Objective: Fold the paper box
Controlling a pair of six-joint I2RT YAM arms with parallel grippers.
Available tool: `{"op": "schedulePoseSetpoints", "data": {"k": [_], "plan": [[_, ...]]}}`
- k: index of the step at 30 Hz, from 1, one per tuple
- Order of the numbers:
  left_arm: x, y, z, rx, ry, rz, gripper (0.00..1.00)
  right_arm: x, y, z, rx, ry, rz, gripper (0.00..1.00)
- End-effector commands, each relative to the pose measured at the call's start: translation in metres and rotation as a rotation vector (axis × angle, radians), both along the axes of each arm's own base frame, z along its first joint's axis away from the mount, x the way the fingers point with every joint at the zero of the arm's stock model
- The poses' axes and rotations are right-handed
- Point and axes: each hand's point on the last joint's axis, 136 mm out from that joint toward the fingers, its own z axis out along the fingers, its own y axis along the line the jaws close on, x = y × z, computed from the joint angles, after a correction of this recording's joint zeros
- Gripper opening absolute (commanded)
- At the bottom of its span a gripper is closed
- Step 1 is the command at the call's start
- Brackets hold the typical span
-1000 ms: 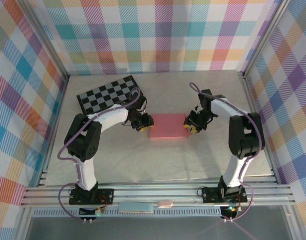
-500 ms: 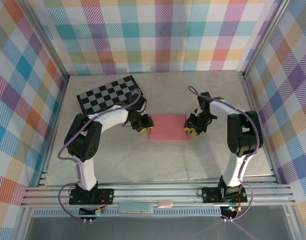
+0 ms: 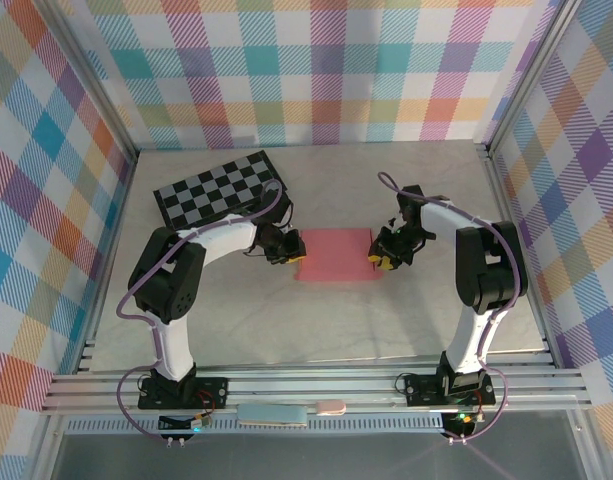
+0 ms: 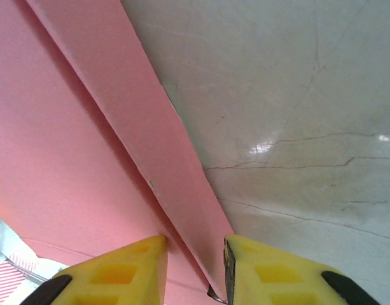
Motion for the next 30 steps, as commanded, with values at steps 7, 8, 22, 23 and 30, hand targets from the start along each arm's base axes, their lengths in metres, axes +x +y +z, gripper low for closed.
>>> {"op": "schedulePoseSetpoints", "data": {"k": [7,8,22,23,30], "plan": [[-0.020,0.016,-0.029,0.040,0.060,0.017,0.14,-0.003,-0.005,0.009,-0.008,-0.067,0.071,0.45],[-0.022,0.017,-0.031,0.042,0.063,0.018,0.13,-0.002,-0.005,0.012,-0.001,-0.084,0.080,0.47],[-0.030,0.034,-0.045,0.104,0.074,0.012,0.06,0.013,0.003,0.007,0.233,-0.181,0.136,0.65],[-0.031,0.036,-0.046,0.107,0.077,0.015,0.06,0.014,0.003,0.007,0.257,-0.186,0.132,0.65],[-0.038,0.050,-0.059,0.097,0.111,0.038,0.04,0.018,0.016,0.009,0.396,-0.169,0.119,0.68]]}}
